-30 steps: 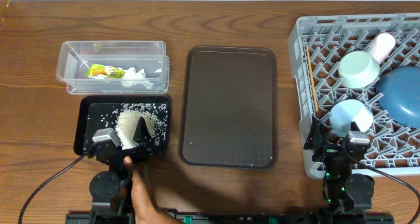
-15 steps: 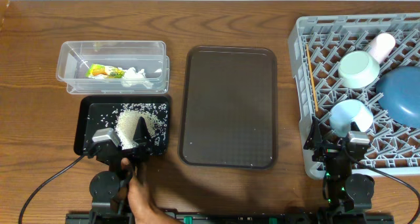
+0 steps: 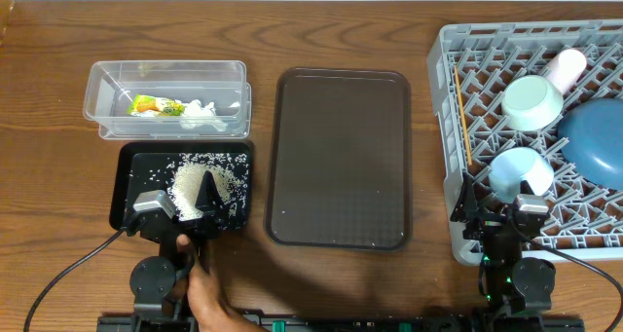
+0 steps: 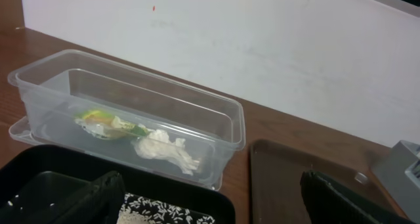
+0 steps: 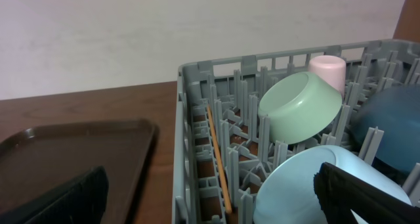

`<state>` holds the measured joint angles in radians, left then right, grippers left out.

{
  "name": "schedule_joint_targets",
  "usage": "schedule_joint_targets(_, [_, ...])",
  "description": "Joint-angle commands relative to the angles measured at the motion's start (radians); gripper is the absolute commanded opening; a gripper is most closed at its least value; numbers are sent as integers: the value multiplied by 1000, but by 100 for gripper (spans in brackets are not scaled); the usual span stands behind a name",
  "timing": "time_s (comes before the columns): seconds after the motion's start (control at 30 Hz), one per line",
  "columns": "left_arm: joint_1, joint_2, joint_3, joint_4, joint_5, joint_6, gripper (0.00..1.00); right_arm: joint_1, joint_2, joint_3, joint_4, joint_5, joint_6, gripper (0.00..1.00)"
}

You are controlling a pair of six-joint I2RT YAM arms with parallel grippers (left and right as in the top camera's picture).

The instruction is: Sort waste into correct bins and load items into the dishwasher rack

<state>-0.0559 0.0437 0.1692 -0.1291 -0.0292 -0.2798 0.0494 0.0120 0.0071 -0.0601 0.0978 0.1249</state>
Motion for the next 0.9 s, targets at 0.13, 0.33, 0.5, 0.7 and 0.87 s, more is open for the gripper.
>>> schedule_joint_targets(0.13, [-2, -1, -11, -18, -5, 18, 88, 8, -5, -2, -4, 2, -7, 99])
schedule_joint_targets(0.33, [-2, -1, -11, -18, -5, 18, 88, 8, -5, -2, -4, 2, -7, 99])
schedule_joint_targets(0.5, [33, 13, -164, 55, 22, 227, 100, 8, -5, -2, -7, -5, -7, 99])
schedule_joint_targets(0.7, [33, 13, -164, 55, 22, 227, 100, 8, -5, -2, -7, -5, -7, 99])
schedule_joint_targets(0.87, [33, 13, -164, 55, 22, 227, 100, 8, -5, -2, -7, -5, -7, 99])
